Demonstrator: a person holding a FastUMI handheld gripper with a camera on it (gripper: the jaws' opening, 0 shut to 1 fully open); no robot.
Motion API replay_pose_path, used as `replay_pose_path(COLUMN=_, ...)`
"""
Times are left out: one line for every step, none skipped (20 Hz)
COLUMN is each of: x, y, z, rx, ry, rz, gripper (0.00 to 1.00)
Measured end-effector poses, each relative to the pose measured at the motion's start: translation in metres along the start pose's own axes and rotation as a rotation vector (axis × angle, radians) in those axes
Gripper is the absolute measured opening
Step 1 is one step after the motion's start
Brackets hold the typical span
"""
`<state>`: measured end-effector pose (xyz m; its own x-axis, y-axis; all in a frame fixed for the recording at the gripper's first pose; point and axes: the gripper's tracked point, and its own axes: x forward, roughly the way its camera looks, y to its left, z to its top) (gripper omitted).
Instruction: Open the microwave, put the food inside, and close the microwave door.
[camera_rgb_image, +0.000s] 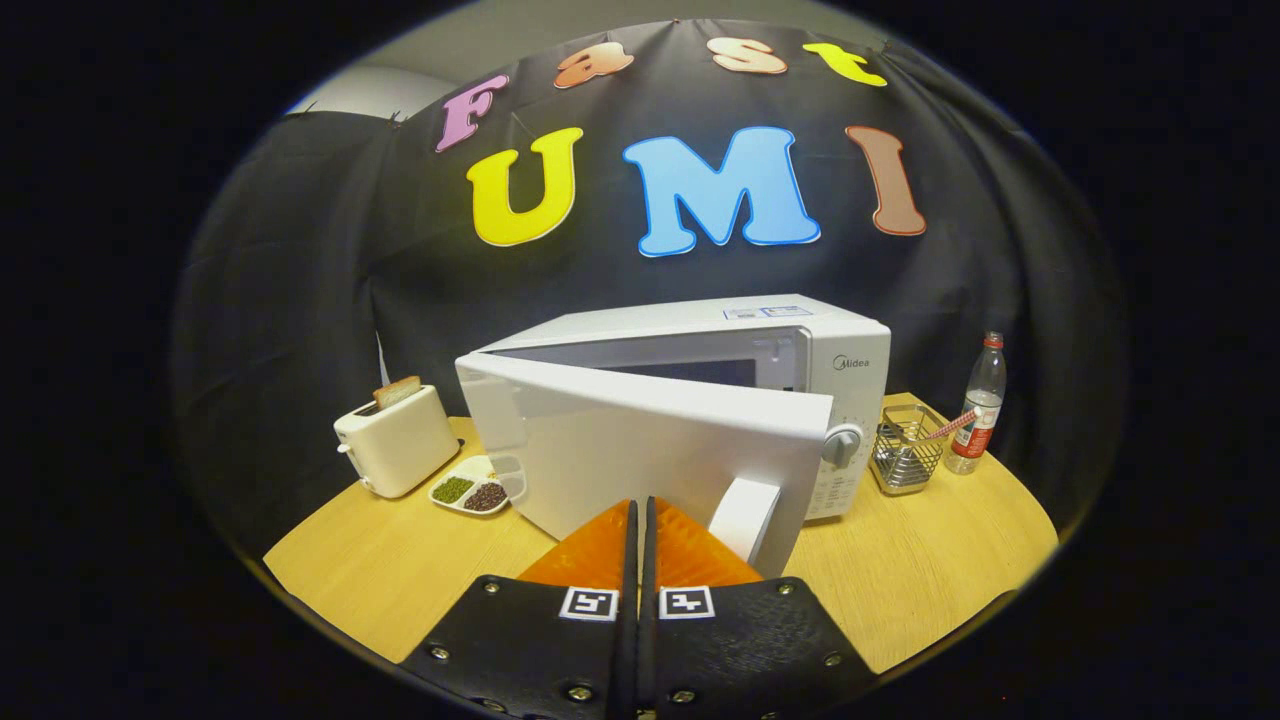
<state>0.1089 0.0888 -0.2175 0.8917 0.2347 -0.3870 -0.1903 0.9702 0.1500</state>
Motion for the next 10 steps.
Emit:
replay_pose_path(x=0.004, y=-0.004, z=0.002, rx=0.002, ry=-0.001, rz=-0.007, gripper=0.01)
replay_pose_path(x=0.009, y=-0.008, z=0.004, rx=0.005, ry=-0.002, rz=-0.013, gripper=0.01)
replay_pose_path(x=0.013, y=-0.013, z=0.006, rx=0.008, ry=-0.004, rz=-0.021, gripper=0.01)
replay_pose_path(x=0.018, y=-0.018, z=0.007, rx=0.010, ry=-0.006, rz=-0.029, gripper=0.01)
replay_pose_path(x=0.023, y=-0.022, z=0.009, rx=0.009, ry=-0.007, rz=-0.038, gripper=0.01)
replay_pose_path(x=0.028, y=-0.027, z=0.011, rx=0.010, ry=-0.008, rz=-0.048, gripper=0.01)
replay_pose_path(x=0.034, y=-0.031, z=0.013, rx=0.014, ry=-0.010, rz=-0.058, gripper=0.01)
replay_pose_path(x=0.040, y=-0.035, z=0.015, rx=0.021, ry=-0.013, rz=-0.067, gripper=0.01)
replay_pose_path(x=0.045, y=-0.039, z=0.017, rx=0.028, ry=-0.015, rz=-0.076, gripper=0.01)
replay_pose_path(x=0.051, y=-0.043, z=0.020, rx=0.034, ry=-0.016, rz=-0.085, gripper=0.01)
